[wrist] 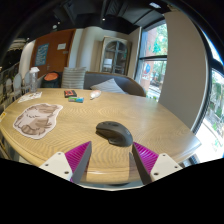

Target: Arrange mouse

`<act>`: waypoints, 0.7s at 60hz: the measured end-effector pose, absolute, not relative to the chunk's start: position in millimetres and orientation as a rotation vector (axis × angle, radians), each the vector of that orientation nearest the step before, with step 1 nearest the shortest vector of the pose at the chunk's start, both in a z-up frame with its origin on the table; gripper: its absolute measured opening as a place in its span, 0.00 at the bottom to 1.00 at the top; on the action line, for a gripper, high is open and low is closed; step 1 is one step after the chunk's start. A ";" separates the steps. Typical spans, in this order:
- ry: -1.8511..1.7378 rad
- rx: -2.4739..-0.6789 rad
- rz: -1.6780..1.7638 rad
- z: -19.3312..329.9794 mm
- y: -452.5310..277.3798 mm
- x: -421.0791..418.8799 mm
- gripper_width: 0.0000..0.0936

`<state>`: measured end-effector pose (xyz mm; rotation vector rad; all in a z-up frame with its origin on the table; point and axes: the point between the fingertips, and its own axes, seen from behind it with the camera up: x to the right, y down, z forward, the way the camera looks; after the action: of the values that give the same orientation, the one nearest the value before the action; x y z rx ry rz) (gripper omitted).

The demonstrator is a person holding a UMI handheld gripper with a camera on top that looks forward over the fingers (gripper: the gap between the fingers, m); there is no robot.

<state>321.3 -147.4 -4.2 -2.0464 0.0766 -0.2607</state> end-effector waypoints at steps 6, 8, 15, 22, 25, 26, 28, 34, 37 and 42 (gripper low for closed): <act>0.068 -2.090 -0.284 -6.2 -118.6 343.0 0.89; 0.062 -2.106 -0.287 -5.6 -110.4 351.4 0.89; 0.072 -2.172 -0.268 -7.0 -79.7 371.2 0.89; 0.168 -2.218 -0.261 -9.5 -46.6 402.8 0.88; 0.196 -2.227 -0.248 -12.0 -32.5 410.7 0.86; 0.201 -2.228 -0.245 -13.0 -28.4 412.7 0.84; 0.217 -2.230 -0.228 -14.7 -21.7 414.9 0.76; 0.306 -2.227 -0.161 -16.8 -14.6 410.4 0.49; 0.303 -2.226 -0.196 -14.9 -15.5 412.6 0.43; 0.320 -2.229 -0.199 -9.1 -16.8 404.4 0.39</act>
<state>404.4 -16.8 -9.1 -2.2294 0.3198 -0.1993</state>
